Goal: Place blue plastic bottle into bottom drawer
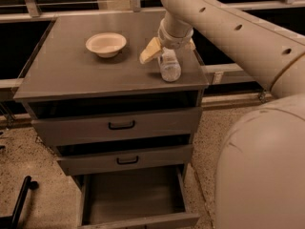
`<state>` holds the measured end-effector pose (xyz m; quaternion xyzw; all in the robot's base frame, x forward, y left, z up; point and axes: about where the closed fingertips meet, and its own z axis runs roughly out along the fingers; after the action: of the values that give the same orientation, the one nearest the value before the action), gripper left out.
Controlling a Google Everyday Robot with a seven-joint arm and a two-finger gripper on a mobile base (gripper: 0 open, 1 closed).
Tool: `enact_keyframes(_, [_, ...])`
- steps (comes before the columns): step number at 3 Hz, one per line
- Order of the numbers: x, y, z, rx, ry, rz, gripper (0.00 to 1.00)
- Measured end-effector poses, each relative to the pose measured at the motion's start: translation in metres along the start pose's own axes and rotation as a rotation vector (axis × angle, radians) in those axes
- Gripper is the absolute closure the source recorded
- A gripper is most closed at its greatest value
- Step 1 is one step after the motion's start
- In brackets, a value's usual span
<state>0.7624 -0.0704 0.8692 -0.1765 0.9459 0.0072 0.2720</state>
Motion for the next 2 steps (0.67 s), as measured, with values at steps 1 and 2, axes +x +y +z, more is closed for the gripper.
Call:
enact_keyframes(1, [0.0023,0.0038,0.017,0.001,0.033,-0.005,0.0])
enact_keyframes(2, [0.007,0.0088,0.0257,-0.016,0.061,-0.018,0.17])
